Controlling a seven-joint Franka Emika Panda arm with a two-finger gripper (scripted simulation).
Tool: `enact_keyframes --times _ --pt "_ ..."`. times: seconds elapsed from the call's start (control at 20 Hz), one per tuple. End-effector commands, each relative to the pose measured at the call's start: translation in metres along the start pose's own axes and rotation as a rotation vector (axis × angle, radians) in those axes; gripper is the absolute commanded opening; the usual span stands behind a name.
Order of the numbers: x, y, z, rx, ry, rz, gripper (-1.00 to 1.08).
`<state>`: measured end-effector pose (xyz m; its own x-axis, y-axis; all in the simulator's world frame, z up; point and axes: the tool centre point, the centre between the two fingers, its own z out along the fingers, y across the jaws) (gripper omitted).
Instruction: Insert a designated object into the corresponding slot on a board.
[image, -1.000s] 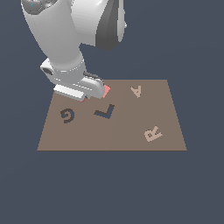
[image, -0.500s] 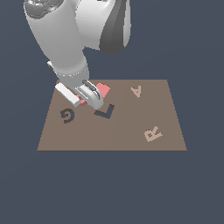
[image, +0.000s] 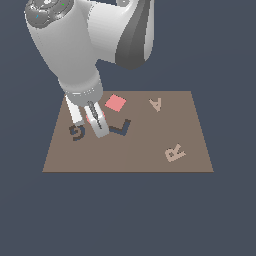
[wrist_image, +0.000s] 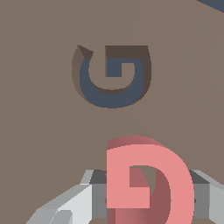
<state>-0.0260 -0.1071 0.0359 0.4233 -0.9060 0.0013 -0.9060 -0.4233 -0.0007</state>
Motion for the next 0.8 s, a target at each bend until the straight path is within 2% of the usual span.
enact_keyframes --times 0.0,0.75 --pt "0.003 -0.005 -0.001 0.0 0.0 0.102 -1.0" --pt "0.027 -0.026 -0.003 0.0 0.0 0.71 -1.0"
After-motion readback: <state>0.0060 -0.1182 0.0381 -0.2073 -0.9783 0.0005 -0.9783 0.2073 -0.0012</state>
